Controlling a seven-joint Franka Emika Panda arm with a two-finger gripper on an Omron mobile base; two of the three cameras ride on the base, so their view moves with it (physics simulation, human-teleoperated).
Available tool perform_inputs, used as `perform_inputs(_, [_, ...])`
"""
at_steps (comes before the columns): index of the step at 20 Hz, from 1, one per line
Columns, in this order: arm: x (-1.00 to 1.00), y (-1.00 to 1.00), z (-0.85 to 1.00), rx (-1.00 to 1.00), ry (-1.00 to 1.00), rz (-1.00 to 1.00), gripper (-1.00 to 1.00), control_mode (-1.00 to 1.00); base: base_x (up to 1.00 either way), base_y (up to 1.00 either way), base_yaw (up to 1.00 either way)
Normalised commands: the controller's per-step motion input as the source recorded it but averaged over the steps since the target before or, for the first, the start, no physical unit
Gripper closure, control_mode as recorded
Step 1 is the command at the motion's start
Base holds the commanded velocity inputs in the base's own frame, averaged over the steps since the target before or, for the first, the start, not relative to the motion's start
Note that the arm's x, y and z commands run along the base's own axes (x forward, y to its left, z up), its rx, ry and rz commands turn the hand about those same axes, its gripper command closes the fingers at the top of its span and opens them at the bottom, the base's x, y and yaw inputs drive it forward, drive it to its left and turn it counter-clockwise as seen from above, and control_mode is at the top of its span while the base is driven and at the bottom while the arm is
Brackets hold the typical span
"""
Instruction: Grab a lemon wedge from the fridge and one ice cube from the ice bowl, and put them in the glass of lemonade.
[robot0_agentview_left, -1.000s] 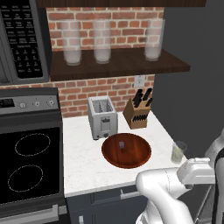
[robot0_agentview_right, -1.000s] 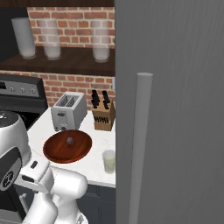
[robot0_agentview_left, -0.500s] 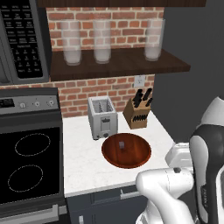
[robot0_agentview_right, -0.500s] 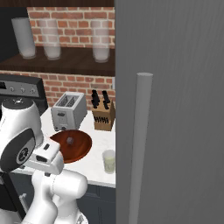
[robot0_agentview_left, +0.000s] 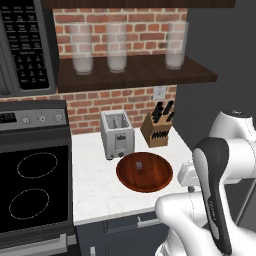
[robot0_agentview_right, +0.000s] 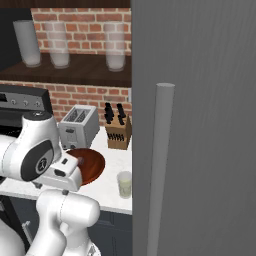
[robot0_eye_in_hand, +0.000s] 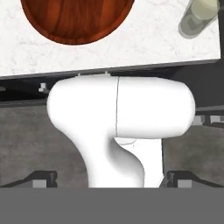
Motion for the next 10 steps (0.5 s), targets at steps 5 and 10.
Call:
perform_inputs(5, [-0.02,0.01,-0.12,0.00,-0.01,0.00,-1.00,-1.00,0.00,0.00,0.00])
perform_inputs(10, [-0.62,0.00,-0.23,0.00,-0.03,0.00,-1.00,-1.00,0.00,0.00,0.00])
